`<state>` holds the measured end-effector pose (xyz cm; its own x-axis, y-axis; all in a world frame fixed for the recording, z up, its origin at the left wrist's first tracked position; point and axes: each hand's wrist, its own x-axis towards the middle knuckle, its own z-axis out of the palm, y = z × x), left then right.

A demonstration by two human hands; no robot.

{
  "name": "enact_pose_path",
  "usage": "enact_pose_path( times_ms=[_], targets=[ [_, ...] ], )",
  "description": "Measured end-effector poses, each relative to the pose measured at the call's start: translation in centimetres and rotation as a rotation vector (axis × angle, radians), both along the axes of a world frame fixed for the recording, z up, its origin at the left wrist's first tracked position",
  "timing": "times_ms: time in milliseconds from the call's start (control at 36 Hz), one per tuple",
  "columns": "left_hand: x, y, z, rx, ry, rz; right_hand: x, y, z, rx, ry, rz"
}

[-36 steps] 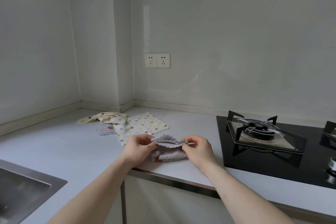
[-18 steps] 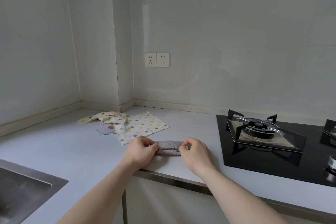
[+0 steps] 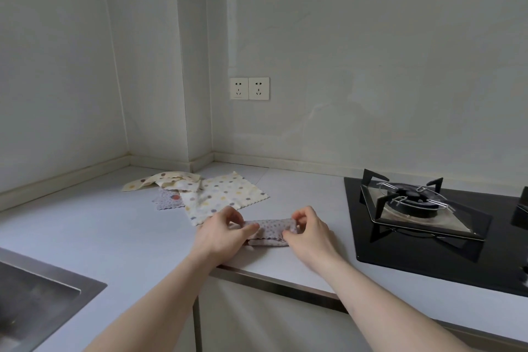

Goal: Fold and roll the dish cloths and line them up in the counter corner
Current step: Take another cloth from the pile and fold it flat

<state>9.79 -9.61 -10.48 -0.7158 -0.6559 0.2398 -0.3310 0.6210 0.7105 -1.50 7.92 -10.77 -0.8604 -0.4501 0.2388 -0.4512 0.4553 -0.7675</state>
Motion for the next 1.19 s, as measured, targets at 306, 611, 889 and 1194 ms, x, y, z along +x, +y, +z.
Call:
enact_pose_path(
  times_ms=[306, 611, 889, 1194],
  targets=[
    [0.2, -0.6, -0.6, 0.04, -0.006, -0.126, -0.5, 0.4, -0.6, -0.089, -0.034, 0.134],
    [1.2, 0.1, 0.0, 0.206, 0.176, -0.239, -0.7, 0.9, -1.0, -0.096, -0.054, 0.193],
    [1.2, 0.2, 0.4, 0.3, 0.113, -0.226, 0.0, 1.5, -0.6, -0.163, -0.118, 0.186],
    [2.4, 2.2, 8.8, 0.479, -0.311, -0.201, 2.2, 2.3, 6.8, 0.058, -0.551, 0.076]
  ],
)
